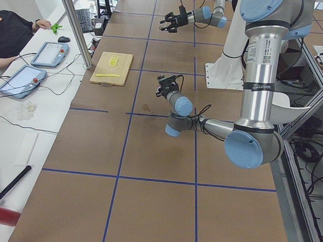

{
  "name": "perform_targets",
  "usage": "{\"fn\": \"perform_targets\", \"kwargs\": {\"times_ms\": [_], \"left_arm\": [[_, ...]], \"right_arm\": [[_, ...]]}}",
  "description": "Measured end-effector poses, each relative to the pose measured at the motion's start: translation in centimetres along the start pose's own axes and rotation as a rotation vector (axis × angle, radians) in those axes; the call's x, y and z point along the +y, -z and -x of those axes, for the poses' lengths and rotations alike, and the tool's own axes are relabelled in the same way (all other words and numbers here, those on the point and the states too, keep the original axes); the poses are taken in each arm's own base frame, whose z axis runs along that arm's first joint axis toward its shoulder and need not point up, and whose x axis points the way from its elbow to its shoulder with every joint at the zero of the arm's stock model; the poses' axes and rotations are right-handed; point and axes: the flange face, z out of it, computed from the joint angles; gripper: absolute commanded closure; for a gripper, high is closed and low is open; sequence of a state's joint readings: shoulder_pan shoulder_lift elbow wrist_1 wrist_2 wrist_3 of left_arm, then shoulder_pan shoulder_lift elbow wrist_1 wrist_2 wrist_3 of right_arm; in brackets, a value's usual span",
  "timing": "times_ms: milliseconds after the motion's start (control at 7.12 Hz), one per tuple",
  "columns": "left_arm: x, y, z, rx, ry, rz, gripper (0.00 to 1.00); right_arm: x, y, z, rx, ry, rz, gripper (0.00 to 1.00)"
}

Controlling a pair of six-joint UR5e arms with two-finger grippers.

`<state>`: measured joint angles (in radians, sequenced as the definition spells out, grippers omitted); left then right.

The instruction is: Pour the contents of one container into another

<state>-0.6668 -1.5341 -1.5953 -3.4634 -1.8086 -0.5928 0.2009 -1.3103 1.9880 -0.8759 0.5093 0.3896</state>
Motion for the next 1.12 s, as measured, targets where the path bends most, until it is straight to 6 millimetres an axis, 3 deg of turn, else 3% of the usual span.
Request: {"fn": "perform_targets", "kwargs": {"times_ms": [843,1124], "left_arm": [[3.0,7.0,1.3,-0.156,0.138,-0.078,1.0],[4.4,5.7,-0.3,-0.16,0.201,-0.098,1.0]], "right_arm": [[0.1,0.0,-0.1,0.0,0.0,0.0,1.0],[0.1,0.0,-0.1,0.0,0.0,0.0,1.0]]}}
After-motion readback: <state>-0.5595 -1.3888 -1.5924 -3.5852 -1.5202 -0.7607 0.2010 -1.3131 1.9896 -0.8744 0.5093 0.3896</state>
